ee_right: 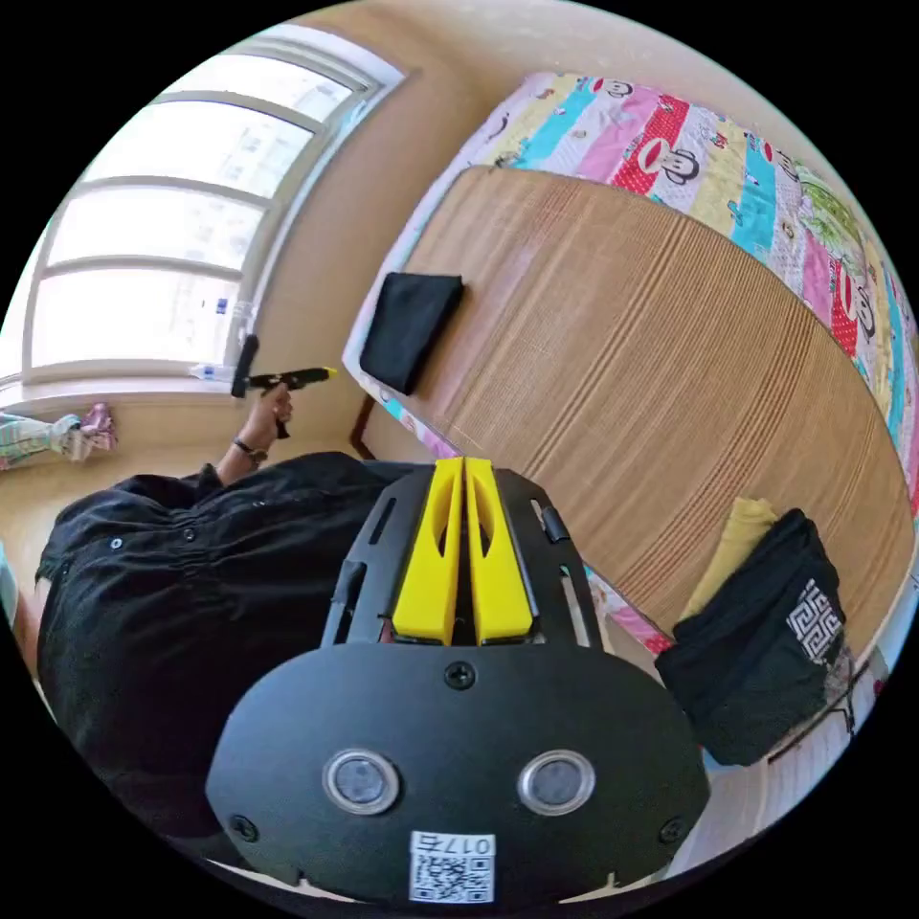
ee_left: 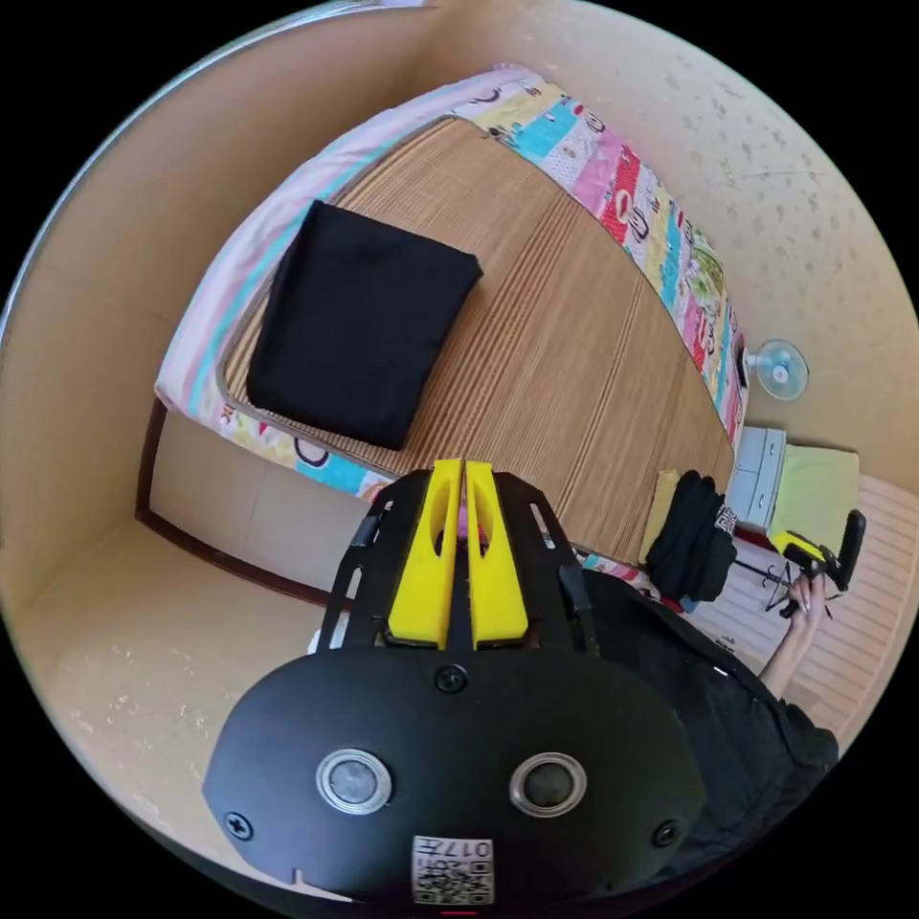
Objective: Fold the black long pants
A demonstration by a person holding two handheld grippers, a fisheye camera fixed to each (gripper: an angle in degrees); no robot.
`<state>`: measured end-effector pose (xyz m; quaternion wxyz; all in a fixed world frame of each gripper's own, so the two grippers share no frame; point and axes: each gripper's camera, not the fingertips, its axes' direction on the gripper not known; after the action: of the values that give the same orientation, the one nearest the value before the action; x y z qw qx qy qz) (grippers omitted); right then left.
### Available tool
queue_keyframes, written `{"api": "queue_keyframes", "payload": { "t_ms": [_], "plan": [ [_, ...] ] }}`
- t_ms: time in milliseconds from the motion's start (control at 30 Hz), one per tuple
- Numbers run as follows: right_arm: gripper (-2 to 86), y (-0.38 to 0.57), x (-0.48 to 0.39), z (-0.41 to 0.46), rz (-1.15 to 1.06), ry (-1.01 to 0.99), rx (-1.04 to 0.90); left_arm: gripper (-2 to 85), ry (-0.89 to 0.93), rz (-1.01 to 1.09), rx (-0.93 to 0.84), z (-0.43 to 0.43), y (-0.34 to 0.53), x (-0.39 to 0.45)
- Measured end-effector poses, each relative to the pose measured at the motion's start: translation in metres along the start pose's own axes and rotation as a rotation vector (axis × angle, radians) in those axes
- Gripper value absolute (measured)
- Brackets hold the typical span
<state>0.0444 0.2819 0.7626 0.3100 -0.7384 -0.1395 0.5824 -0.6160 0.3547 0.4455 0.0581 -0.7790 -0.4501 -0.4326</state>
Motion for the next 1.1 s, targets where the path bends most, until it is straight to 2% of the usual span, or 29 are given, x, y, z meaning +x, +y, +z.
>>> {"api": "queue_keyframes", "payload": {
  "t_ms": [100,233,367,467,600,667,733,800,900,933,967,1000,1033,1100],
  "plan": [
    [0.2,0.012,0.005,-0.020,-0.021,-0.281,0.137,0.0,0.019,-0.056,-0.050,-0.005,-0.038,-0.062],
    [0.3,0.042,0.018,-0.023,0.011,-0.460,0.205,3.2,0.070,-0.107,0.002,-0.012,-0.090,-0.131],
    [0.4,0.083,0.025,-0.035,0.067,-0.418,0.258,7.7,0.001,-0.131,0.027,-0.007,-0.130,-0.170],
    [0.4,0.109,0.034,-0.044,0.096,-0.404,0.295,9.4,0.034,-0.182,0.003,0.017,-0.151,-0.193],
    [0.4,0.139,0.053,-0.048,0.161,-0.412,0.349,8.5,0.084,-0.329,-0.035,0.032,-0.166,-0.207],
    [0.4,0.149,0.068,-0.047,0.196,-0.413,0.354,5.4,0.125,-0.323,-0.047,0.020,-0.171,-0.201],
    [0.5,0.151,0.078,-0.046,0.207,-0.405,0.348,1.8,0.496,-0.102,0.034,-0.001,-0.169,-0.165],
    [0.5,0.148,0.089,-0.044,0.216,-0.389,0.342,1.2,0.675,0.119,0.058,-0.019,-0.157,-0.111],
    [0.5,0.127,0.117,-0.031,0.236,-0.416,0.332,0.9,0.499,0.532,0.033,-0.038,-0.107,0.008],
    [0.5,0.122,0.122,-0.028,0.236,-0.432,0.327,0.9,0.430,0.684,-0.048,-0.027,-0.082,0.053],
    [0.5,0.111,0.129,-0.021,0.225,-0.467,0.315,1.2,0.405,0.752,-0.109,-0.017,-0.070,0.072],
    [0.5,0.101,0.134,-0.016,0.207,-0.495,0.307,1.6,0.375,0.859,-0.237,0.005,-0.048,0.101],
    [0.5,0.096,0.136,-0.013,0.197,-0.505,0.303,2.5,0.363,0.917,-0.348,0.025,-0.029,0.117],
    [0.5,0.082,0.141,-0.008,0.162,-0.509,0.281,3.7,0.396,0.887,-0.391,0.040,-0.014,0.115]
  ]
}}
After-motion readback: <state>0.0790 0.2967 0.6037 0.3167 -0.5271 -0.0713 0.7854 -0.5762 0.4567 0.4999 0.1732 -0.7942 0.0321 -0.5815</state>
